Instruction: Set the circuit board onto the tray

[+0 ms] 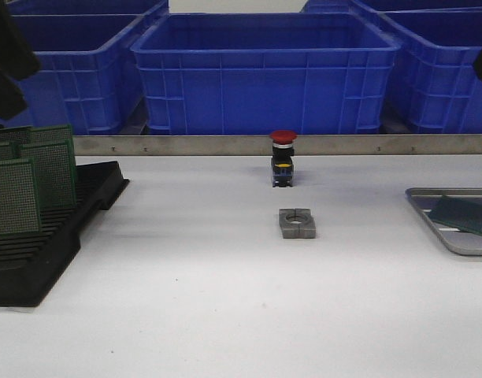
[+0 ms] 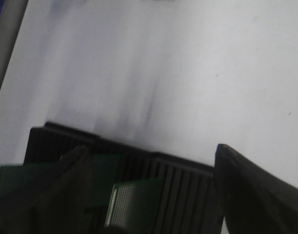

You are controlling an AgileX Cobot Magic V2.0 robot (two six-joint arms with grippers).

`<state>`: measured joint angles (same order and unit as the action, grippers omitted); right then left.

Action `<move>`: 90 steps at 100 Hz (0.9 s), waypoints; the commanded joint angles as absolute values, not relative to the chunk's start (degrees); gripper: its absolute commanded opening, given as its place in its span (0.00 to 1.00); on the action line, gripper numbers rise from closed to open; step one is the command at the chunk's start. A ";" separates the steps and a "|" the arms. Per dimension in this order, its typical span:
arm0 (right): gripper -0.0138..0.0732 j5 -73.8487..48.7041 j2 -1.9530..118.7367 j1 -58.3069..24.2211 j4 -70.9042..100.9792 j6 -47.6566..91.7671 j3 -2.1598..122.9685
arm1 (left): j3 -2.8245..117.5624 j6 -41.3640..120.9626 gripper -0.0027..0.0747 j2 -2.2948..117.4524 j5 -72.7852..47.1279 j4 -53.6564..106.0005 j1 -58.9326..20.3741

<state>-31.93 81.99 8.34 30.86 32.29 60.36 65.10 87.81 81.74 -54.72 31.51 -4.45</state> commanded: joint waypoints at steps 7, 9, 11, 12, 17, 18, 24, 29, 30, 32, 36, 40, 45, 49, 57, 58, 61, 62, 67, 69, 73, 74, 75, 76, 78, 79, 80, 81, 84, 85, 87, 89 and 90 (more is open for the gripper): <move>0.76 -30.35 77.89 8.66 32.10 33.10 61.85 | 67.02 87.03 0.67 79.61 -53.31 33.05 0.09; 0.76 -30.35 77.74 8.66 32.10 33.10 61.85 | 67.02 87.03 0.67 79.61 -53.31 32.89 0.54; 0.76 -30.35 77.67 8.66 32.15 33.10 61.85 | 67.02 87.03 0.67 79.61 -53.31 32.76 0.95; 0.76 -30.35 77.59 8.66 32.15 33.10 61.85 | 67.02 87.03 0.67 79.61 -53.31 32.62 1.18; 0.76 -30.35 77.50 8.66 32.35 33.10 61.85 | 67.02 87.03 0.67 79.87 -53.31 32.15 1.74; 0.76 -30.35 77.50 8.66 32.42 33.10 61.85 | 67.02 87.03 0.67 79.87 -53.31 32.15 1.71; 0.76 -30.47 77.50 8.66 32.55 33.10 61.85 | 67.02 87.03 0.67 80.44 -53.54 32.15 1.99; 0.76 -30.47 77.50 8.66 32.55 33.10 61.85 | 67.02 87.03 0.67 81.30 -53.54 32.15 1.99; 0.76 -30.47 77.50 8.66 32.55 33.10 61.85 | 67.02 87.03 0.67 81.40 -53.54 32.15 1.88; 0.76 -30.47 77.50 8.66 32.55 33.10 61.85 | 67.02 87.03 0.67 81.80 -53.54 32.15 1.87; 0.76 -30.47 77.50 8.66 32.55 33.10 61.85 | 67.02 87.03 0.67 82.67 -53.54 32.15 1.81; 0.76 -30.47 77.50 8.66 32.55 33.10 61.85 | 67.02 87.03 0.67 83.65 -53.44 32.15 1.81; 0.76 -30.35 77.50 8.66 32.55 33.10 61.85 | 67.02 87.03 0.67 84.68 -53.30 32.15 1.81; 0.76 -30.35 77.50 8.66 32.55 33.10 61.85 | 67.02 87.17 0.67 85.47 -53.04 32.15 1.81; 0.76 -30.40 77.50 8.66 32.55 33.10 61.85 | 67.16 88.85 0.67 86.65 -52.23 32.15 1.81; 0.76 -30.40 77.50 8.66 32.55 33.10 61.85 | 67.16 89.02 0.67 86.77 -52.03 32.15 1.81; 0.76 -30.40 77.50 8.66 32.55 33.10 61.85 | 67.16 89.31 0.67 87.28 -51.79 32.15 1.81; 0.76 -30.40 77.50 8.66 32.55 33.10 61.85 | 67.16 89.31 0.67 87.39 -51.71 32.15 1.81; 0.76 -30.40 77.50 8.66 32.55 33.10 61.85 | 67.16 90.05 0.67 88.16 -51.57 32.07 1.81; 0.76 -30.35 77.50 8.66 32.55 33.10 61.85 | 67.16 90.60 0.67 88.36 -51.43 31.86 1.81; 0.76 -30.35 77.50 8.66 32.55 33.10 61.85 | 67.16 90.73 0.67 89.10 -50.92 31.22 1.81; 0.76 -30.35 77.50 8.66 32.55 33.10 61.85 | 67.16 90.73 0.67 89.12 -50.75 31.12 1.81; 0.76 -30.35 77.50 8.66 32.55 33.10 61.85 | 67.16 90.73 0.67 89.27 -50.40 30.93 1.81; 0.76 -30.35 77.50 8.66 32.55 33.10 61.85 | 67.16 90.73 0.67 89.43 -50.21 30.91 1.71; 0.76 -30.35 77.50 8.66 32.55 33.10 61.85 | 67.16 90.73 0.67 89.78 -49.72 30.81 1.75; 0.76 -30.35 77.50 8.66 32.55 33.10 61.85 | 67.16 90.73 0.67 89.90 -49.50 30.81 1.75; 0.76 -30.35 77.50 8.66 32.55 33.10 61.85 | 67.16 90.73 0.67 90.11 -49.36 30.81 1.75; 0.76 -30.35 77.50 8.66 32.55 33.10 61.85 | 67.16 90.73 0.67 90.13 -49.20 30.81 1.75; 0.76 -30.35 77.50 8.66 32.55 33.10 61.85 | 67.16 90.83 0.67 90.65 -48.25 30.81 1.75; 0.76 -30.35 77.50 8.66 32.55 33.10 61.85 | 67.16 90.83 0.67 90.79 -48.25 30.81 1.75; 0.76 -30.35 77.50 8.66 32.55 33.10 61.85 | 67.16 90.83 0.67 91.16 -47.90 30.81 1.75; 0.76 -30.35 77.50 8.66 32.55 33.10 61.85 | 67.16 90.83 0.67 91.49 -47.72 30.81 1.75; 0.76 -30.35 77.50 8.66 32.55 33.10 61.85 | 67.16 90.94 0.67 91.60 -47.59 30.81 1.75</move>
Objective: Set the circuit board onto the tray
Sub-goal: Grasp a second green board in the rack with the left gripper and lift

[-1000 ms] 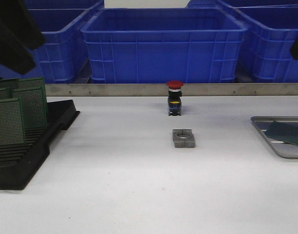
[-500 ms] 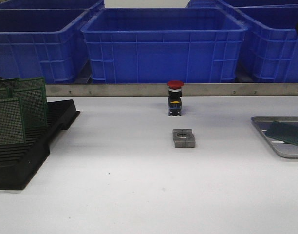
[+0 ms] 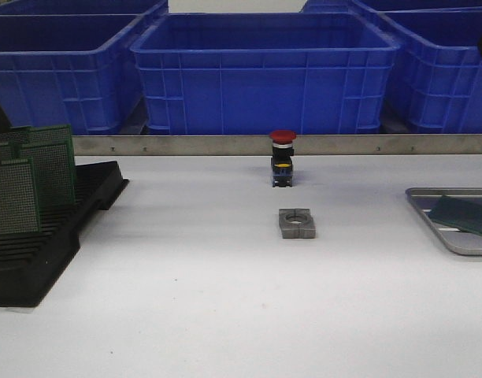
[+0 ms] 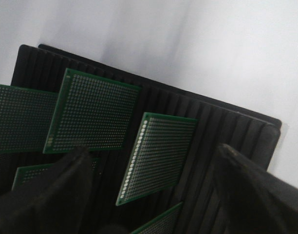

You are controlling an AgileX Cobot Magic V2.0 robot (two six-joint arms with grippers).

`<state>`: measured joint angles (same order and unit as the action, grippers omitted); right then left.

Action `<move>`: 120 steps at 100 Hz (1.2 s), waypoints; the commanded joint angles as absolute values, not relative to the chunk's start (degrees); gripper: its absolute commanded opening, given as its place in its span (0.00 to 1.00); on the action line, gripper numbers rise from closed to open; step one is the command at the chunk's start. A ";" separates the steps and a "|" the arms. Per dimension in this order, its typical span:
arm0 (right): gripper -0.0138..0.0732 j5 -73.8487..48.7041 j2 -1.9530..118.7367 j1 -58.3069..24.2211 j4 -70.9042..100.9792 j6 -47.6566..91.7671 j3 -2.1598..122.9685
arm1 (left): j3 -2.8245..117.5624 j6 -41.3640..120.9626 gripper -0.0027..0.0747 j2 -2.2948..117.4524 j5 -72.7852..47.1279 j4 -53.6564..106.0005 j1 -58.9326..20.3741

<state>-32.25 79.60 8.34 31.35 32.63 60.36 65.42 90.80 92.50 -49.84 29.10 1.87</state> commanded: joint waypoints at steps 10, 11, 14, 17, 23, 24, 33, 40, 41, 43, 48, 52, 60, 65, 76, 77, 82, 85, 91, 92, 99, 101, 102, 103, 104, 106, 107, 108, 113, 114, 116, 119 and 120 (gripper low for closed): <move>0.76 -30.35 77.50 8.66 32.55 33.10 61.85 | 67.16 90.94 0.67 93.48 -47.47 30.81 1.75; 0.76 -30.35 77.50 8.66 32.55 33.10 61.85 | 67.16 90.94 0.67 93.71 -47.47 30.95 1.75; 0.76 -30.29 77.50 8.66 32.55 33.10 61.85 | 67.16 90.94 0.67 94.25 -47.47 31.03 1.75; 0.76 -30.30 77.50 8.66 32.62 33.10 61.85 | 67.16 90.94 0.67 94.69 -47.47 31.16 1.75; 0.76 -30.30 77.50 8.66 32.66 33.10 61.85 | 67.16 90.94 0.67 95.59 -47.47 31.26 1.75; 0.76 -30.30 77.50 8.66 32.66 33.10 61.85 | 67.16 90.94 0.67 95.77 -47.47 31.26 1.75; 0.76 -30.30 77.50 8.66 32.66 33.10 61.85 | 67.16 90.94 0.67 97.11 -47.58 31.26 1.75; 0.76 -30.30 77.50 8.66 32.66 33.10 61.85 | 67.16 90.94 0.67 97.88 -47.58 31.28 1.75; 0.76 -30.30 77.50 8.66 32.66 33.10 61.85 | 67.16 90.94 0.67 98.00 -47.58 31.28 1.75; 0.76 -30.30 77.50 8.66 32.66 33.10 61.85 | 67.16 90.94 0.67 98.01 -47.58 31.28 1.75; 0.76 -30.30 77.50 8.66 32.66 33.10 61.85 | 67.16 90.94 0.66 98.10 -47.58 31.38 1.75; 0.76 -30.30 77.50 8.66 32.66 33.10 61.85 | 67.16 90.94 0.62 98.10 -47.58 31.38 1.75; 0.76 -30.30 77.50 8.66 32.66 33.10 61.85 | 67.16 90.94 0.50 98.10 -47.58 31.38 1.75; 0.76 -30.25 77.50 8.66 32.65 33.10 61.85 | 67.16 90.94 0.41 98.10 -47.58 31.38 1.75; 0.76 -30.23 77.50 8.66 32.65 33.10 61.85 | 67.16 90.94 0.19 98.10 -47.58 31.38 1.75; 0.76 -30.23 77.50 8.66 32.65 33.10 61.85 | 67.16 90.94 0.18 98.10 -47.58 31.38 1.75; 0.76 -30.23 77.50 8.66 32.65 33.10 61.85 | 67.16 90.94 0.10 98.10 -47.71 31.38 1.75; 0.76 -30.23 77.50 8.66 32.65 33.10 61.85 | 67.16 90.94 0.06 98.10 -47.89 31.38 1.75; 0.76 -30.23 77.50 8.66 32.65 33.10 61.85 | 67.16 90.94 0.01 98.10 -48.25 31.38 1.75; 0.76 -30.23 77.50 8.66 32.65 33.10 61.85 | 67.26 90.94 0.01 98.10 -48.36 31.38 1.75; 0.76 -30.28 77.50 8.66 32.65 33.10 61.85 | 67.81 90.94 0.01 98.00 -49.74 31.27 1.75; 0.76 -30.28 77.50 8.66 32.65 33.10 61.85 | 68.15 90.94 0.01 97.91 -50.34 31.27 1.75; 0.76 -30.28 77.50 8.66 32.65 33.10 61.85 | 68.29 90.94 0.01 97.89 -50.60 31.27 1.75; 0.76 -30.28 77.50 8.66 32.65 33.10 61.85 | 68.59 90.94 0.01 97.78 -50.83 31.27 1.75; 0.76 -30.28 77.50 8.66 32.65 33.10 61.85 | 68.75 90.94 0.01 97.79 -51.29 31.27 1.75; 0.76 -30.28 77.50 8.66 32.65 33.10 61.85 | 69.26 90.94 0.01 97.79 -52.03 31.27 1.75; 0.76 -30.28 77.50 8.66 32.65 33.10 61.85 | 69.45 90.94 0.01 97.66 -52.28 31.27 1.75; 0.76 -30.28 77.50 8.66 32.65 33.10 61.85 | 69.84 90.94 0.01 97.55 -52.88 31.27 1.75; 0.76 -30.28 77.50 8.66 32.65 33.10 61.85 | 71.32 90.94 0.01 97.27 -55.00 31.17 1.75; 0.76 -30.28 77.50 8.66 32.65 33.10 61.85 | 71.55 90.94 0.01 97.11 -55.31 31.17 1.75; 0.76 -30.28 77.50 8.66 32.65 33.10 61.85 | 72.25 90.94 0.01 96.87 -56.36 31.17 1.75; 0.76 -30.28 77.50 8.66 32.65 33.10 61.85 | 73.44 90.94 0.01 96.73 -57.73 31.17 1.75; 0.76 -30.28 77.50 8.66 32.65 33.10 61.85 | 73.68 90.94 0.01 96.57 -58.46 31.17 1.75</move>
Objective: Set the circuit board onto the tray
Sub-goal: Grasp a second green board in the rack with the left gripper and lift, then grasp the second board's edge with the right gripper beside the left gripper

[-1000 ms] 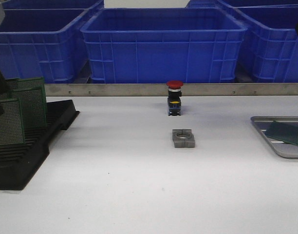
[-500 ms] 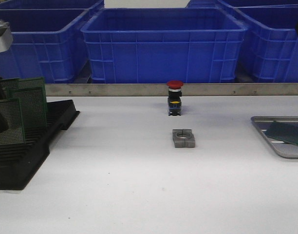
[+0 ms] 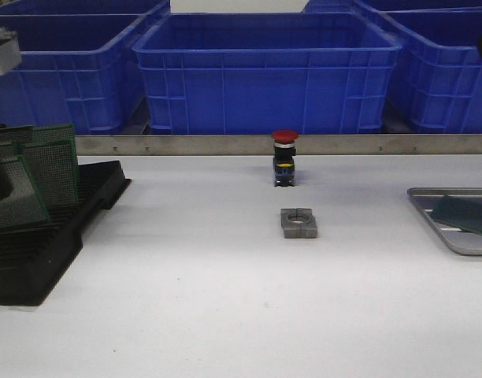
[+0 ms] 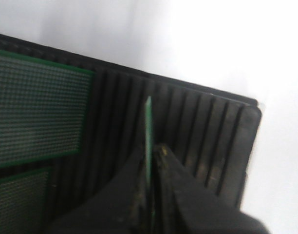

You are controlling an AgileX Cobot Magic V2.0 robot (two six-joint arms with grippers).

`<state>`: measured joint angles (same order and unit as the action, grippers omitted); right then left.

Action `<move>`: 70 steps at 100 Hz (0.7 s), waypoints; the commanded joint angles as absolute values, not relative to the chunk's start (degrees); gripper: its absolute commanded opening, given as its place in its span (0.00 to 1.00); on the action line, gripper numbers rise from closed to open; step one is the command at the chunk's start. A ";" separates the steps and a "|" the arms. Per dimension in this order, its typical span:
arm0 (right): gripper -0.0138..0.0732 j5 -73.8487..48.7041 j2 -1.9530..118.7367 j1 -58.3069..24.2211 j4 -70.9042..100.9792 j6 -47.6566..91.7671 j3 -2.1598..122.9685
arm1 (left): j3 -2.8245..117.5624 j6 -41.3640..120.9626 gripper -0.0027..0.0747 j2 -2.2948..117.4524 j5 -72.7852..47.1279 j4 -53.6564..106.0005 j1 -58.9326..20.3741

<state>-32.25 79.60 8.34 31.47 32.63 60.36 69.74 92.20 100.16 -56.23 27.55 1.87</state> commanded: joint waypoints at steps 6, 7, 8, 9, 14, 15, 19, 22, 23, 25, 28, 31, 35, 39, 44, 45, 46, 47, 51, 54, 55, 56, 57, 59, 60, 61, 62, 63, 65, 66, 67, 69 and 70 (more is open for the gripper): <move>0.76 -30.63 77.50 8.66 32.65 33.10 61.85 | 75.80 90.94 0.01 96.13 -61.63 31.17 1.75; 0.76 -30.70 77.43 8.66 32.65 33.10 61.85 | 76.02 90.94 0.01 95.97 -62.43 31.17 1.75; 0.76 -30.70 77.36 8.66 32.65 33.10 61.85 | 76.25 90.94 0.01 95.84 -62.81 31.17 1.75; 0.76 -30.76 77.30 8.66 32.65 33.10 61.85 | 76.71 90.94 0.01 95.86 -63.60 31.17 1.75; 0.76 -31.02 76.88 8.52 32.65 33.10 61.85 | 78.22 90.94 0.01 95.58 -66.20 31.17 1.75; 0.76 -31.11 76.79 8.45 32.65 33.10 61.85 | 78.43 90.94 0.01 95.47 -66.57 31.27 1.75; 0.76 -31.23 76.19 7.94 32.59 33.10 61.85 | 79.65 90.94 0.01 95.38 -68.50 31.27 1.75; 0.76 -31.50 75.70 7.50 32.59 33.10 61.85 | 80.41 90.94 0.01 95.35 -69.64 31.38 1.75; 0.76 -31.53 75.48 7.38 32.59 33.10 61.85 | 80.78 90.94 0.01 95.35 -70.14 31.38 1.75; 0.76 -31.68 75.11 7.01 32.59 33.11 61.85 | 81.26 90.94 0.01 95.35 -70.63 31.68 1.75; 0.76 -31.76 74.55 6.43 32.59 33.16 61.85 | 81.86 90.94 0.01 95.35 -71.59 32.31 1.75; 0.76 -32.03 74.09 5.59 32.59 33.31 61.85 | 82.32 90.94 0.01 95.35 -72.16 33.56 1.75; 0.76 -32.34 73.31 4.59 32.59 33.82 61.85 | 82.73 90.94 0.01 95.23 -72.78 35.15 1.75; 0.76 -32.87 72.45 3.30 32.59 34.39 61.85 | 83.05 90.94 0.01 95.09 -73.11 37.06 1.75; 0.76 -33.33 71.55 1.63 32.59 35.55 61.85 | 83.05 90.94 0.01 94.70 -73.11 38.88 1.31; 0.76 -33.39 71.43 1.11 32.59 35.70 61.85 | 83.05 90.94 0.01 94.58 -73.11 39.15 1.32; 0.76 -33.47 71.22 0.83 32.59 35.78 61.85 | 83.05 90.94 0.01 94.57 -73.11 39.29 1.15; 0.76 -33.47 71.12 0.28 32.59 36.01 61.85 | 83.05 90.94 0.01 94.43 -73.11 39.43 0.95; 0.76 -33.69 70.40 -1.11 32.59 36.56 61.80 | 83.05 90.94 0.01 94.27 -73.11 39.68 0.11; 0.76 -33.76 70.01 -2.54 32.59 36.82 61.80 | 83.05 90.94 0.01 94.16 -73.11 39.84 -0.58; 0.76 -33.82 69.92 -2.84 32.59 36.91 61.80 | 83.05 90.94 0.01 94.16 -73.11 39.92 -0.97; 0.76 -33.82 69.70 -3.13 32.59 37.09 61.80 | 83.05 90.94 0.01 94.16 -73.11 39.92 -1.17; 0.76 -33.89 69.61 -3.73 32.59 37.22 61.80 | 83.05 90.94 0.01 94.14 -73.11 40.08 -1.60; 0.76 -33.94 69.46 -4.66 32.59 37.64 61.80 | 83.05 90.94 0.01 94.04 -73.11 40.29 -2.03; 0.76 -34.01 69.34 -4.99 32.59 37.80 61.80 | 83.05 90.94 0.01 94.04 -73.11 40.37 -2.47; 0.76 -34.06 69.25 -5.64 32.59 38.20 61.80 | 83.05 90.94 0.01 94.04 -73.11 40.47 -2.71; 0.76 -34.07 69.16 -5.97 32.59 38.38 61.80 | 83.05 90.94 0.01 94.04 -73.11 40.68 -3.17; 0.76 -34.14 69.10 -6.32 32.59 38.79 61.80 | 83.05 90.94 0.01 94.04 -73.11 40.79 -3.39; 0.76 -34.20 69.02 -7.38 32.59 39.34 61.74 | 83.05 90.94 0.01 94.04 -73.11 41.14 -4.08; 0.76 -34.20 68.95 -8.08 32.59 39.50 61.68 | 83.05 90.94 0.01 94.04 -73.11 41.40 -4.31; 0.76 -34.20 68.94 -8.43 32.59 39.67 61.67 | 83.05 90.94 0.01 94.04 -73.11 41.43 -4.77; 0.76 -34.20 68.94 -9.47 32.59 40.25 61.52 | 83.05 90.94 0.01 94.04 -73.11 41.87 -5.47; 0.76 -34.21 68.94 -9.83 32.59 40.72 61.52 | 83.05 90.94 0.01 94.04 -73.11 42.00 -5.70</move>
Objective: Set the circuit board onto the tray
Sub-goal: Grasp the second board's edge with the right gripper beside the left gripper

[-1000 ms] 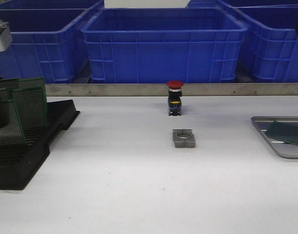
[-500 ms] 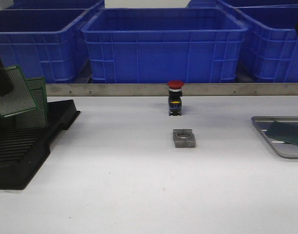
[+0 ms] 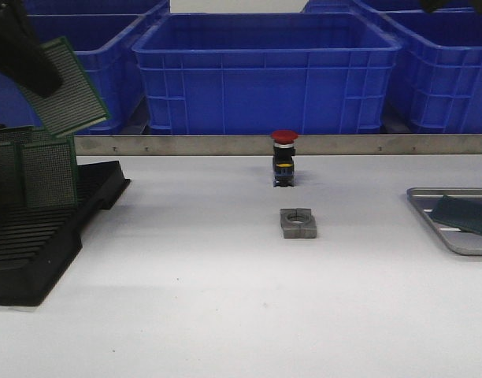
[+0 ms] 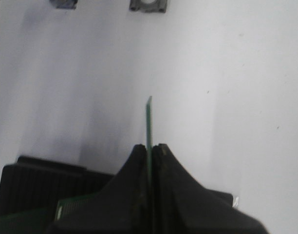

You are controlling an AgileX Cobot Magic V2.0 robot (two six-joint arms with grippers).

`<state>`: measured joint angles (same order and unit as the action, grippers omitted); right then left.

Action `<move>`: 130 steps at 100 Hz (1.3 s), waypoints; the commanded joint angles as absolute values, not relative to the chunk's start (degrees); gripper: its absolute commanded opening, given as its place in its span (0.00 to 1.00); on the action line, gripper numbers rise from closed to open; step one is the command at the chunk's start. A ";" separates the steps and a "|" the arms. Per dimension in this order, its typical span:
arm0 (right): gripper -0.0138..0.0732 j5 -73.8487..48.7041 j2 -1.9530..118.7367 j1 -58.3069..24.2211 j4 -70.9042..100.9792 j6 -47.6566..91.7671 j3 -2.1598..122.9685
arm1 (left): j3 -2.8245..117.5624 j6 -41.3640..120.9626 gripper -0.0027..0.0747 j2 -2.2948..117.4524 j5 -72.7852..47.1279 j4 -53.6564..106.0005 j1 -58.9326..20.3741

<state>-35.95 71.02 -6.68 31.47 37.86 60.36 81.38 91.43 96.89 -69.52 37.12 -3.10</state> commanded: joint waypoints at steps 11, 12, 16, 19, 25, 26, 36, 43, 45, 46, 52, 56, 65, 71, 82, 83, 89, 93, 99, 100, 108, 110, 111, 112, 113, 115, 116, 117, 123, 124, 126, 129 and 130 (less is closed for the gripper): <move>0.76 -34.80 68.94 -15.30 32.59 43.99 60.96 | 83.05 90.94 0.01 94.04 -73.11 43.57 -9.30; 0.76 -34.66 68.94 -15.96 32.64 44.35 60.83 | 83.05 90.94 0.01 94.04 -73.11 43.74 -9.50; 0.76 -34.55 68.94 -17.60 32.64 45.45 60.53 | 83.05 90.94 0.01 94.04 -73.11 44.34 -10.62; 0.76 -34.40 68.94 -19.15 32.64 46.12 60.22 | 83.05 90.94 0.01 94.04 -73.11 44.80 -11.31; 0.76 -33.88 69.00 -21.46 32.64 46.59 59.60 | 83.05 90.94 0.01 94.04 -73.00 46.30 -12.76; 0.76 -33.87 69.00 -22.03 32.64 46.59 59.46 | 83.05 90.94 0.01 94.04 -73.00 46.45 -12.92; 0.76 -32.56 69.25 -25.65 32.64 46.59 58.51 | 83.05 90.94 0.01 94.04 -72.64 49.06 -14.81; 0.76 -30.66 69.32 -28.07 32.64 46.59 57.92 | 83.05 90.94 0.01 94.04 -72.00 50.42 -15.75; 0.76 -30.18 69.32 -28.73 32.64 46.59 57.85 | 83.05 90.94 0.01 94.04 -71.73 50.74 -15.85; 0.76 -29.65 69.32 -28.94 32.64 46.59 57.78 | 83.05 90.94 0.01 94.04 -71.72 50.86 -16.09; 0.76 -27.38 69.32 -30.65 32.64 46.59 57.56 | 83.05 90.94 0.01 94.04 -71.43 51.65 -16.77; 0.76 -25.70 69.45 -31.55 32.64 46.63 57.56 | 83.05 90.94 0.01 94.04 -71.43 51.93 -17.42; 0.76 -23.06 70.64 -33.60 32.64 47.20 57.56 | 83.05 90.94 0.01 94.04 -71.43 51.93 -18.63; 0.76 -22.37 71.93 -34.88 32.64 48.39 57.56 | 83.05 90.94 0.01 94.04 -71.43 51.93 -19.34; 0.76 -21.01 74.97 -36.56 32.64 49.27 57.56 | 83.05 90.94 0.01 94.04 -71.43 51.93 -20.43; 0.76 -20.74 75.14 -36.61 32.64 49.27 57.56 | 83.05 90.94 0.01 94.04 -71.43 51.93 -20.41; 0.76 -19.58 76.58 -36.78 32.64 49.27 57.56 | 83.05 90.94 0.01 94.04 -71.71 52.05 -20.58; 0.76 -18.60 77.38 -36.79 32.64 49.27 57.56 | 83.05 90.94 0.01 94.04 -71.98 52.15 -20.61; 0.76 -17.15 78.33 -36.79 32.64 49.27 57.56 | 83.05 90.94 0.01 94.04 -72.23 52.27 -20.72; 0.76 -17.04 78.47 -36.79 32.64 49.27 57.56 | 83.05 90.94 0.01 94.04 -72.25 52.28 -20.72; 0.76 -16.29 79.26 -36.79 32.64 49.27 57.56 | 83.05 90.94 0.01 94.04 -72.37 52.28 -20.72; 0.76 -16.28 79.32 -36.79 32.64 49.27 57.56 | 83.05 90.94 0.01 94.04 -72.37 52.28 -20.72; 0.76 -16.28 79.32 -36.79 32.64 49.27 57.56 | 83.05 90.94 0.01 94.04 -72.37 52.28 -20.72; 0.75 -16.23 79.32 -36.79 32.64 49.27 57.56 | 83.05 90.94 0.01 94.04 -72.37 52.28 -20.72; 0.74 -16.23 79.32 -36.79 32.64 49.27 57.56 | 83.05 90.94 0.01 94.04 -72.37 52.28 -20.72; 0.72 -16.23 79.38 -36.79 32.64 49.27 57.56 | 83.05 90.94 0.01 94.04 -72.37 52.28 -20.72; 0.71 -16.23 79.38 -36.79 32.64 49.27 57.56 | 83.05 90.94 0.01 94.04 -72.37 52.28 -20.72; 0.71 -16.23 79.38 -36.79 32.64 49.27 57.56 | 83.05 90.94 0.01 94.04 -72.37 52.28 -20.72; 0.59 -16.10 79.38 -36.79 32.70 49.27 57.56 | 83.05 90.94 0.01 94.04 -72.37 52.28 -20.72; 0.57 -16.10 79.38 -36.79 32.70 49.27 57.56 | 83.05 90.94 0.01 94.04 -72.37 52.28 -20.72; 0.52 -16.10 79.38 -36.79 32.70 49.27 57.56 | 83.05 90.94 0.01 94.04 -72.37 52.28 -20.72; 0.43 -16.10 79.38 -36.79 32.70 49.16 57.56 | 83.05 90.94 0.01 94.04 -72.37 52.28 -20.72; 0.42 -16.10 79.38 -36.79 32.70 49.16 57.56 | 83.05 90.94 0.01 94.04 -72.37 52.28 -20.72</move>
<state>-19.43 81.07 -36.69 31.64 48.65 56.24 81.38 91.35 96.89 -69.64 48.22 -19.99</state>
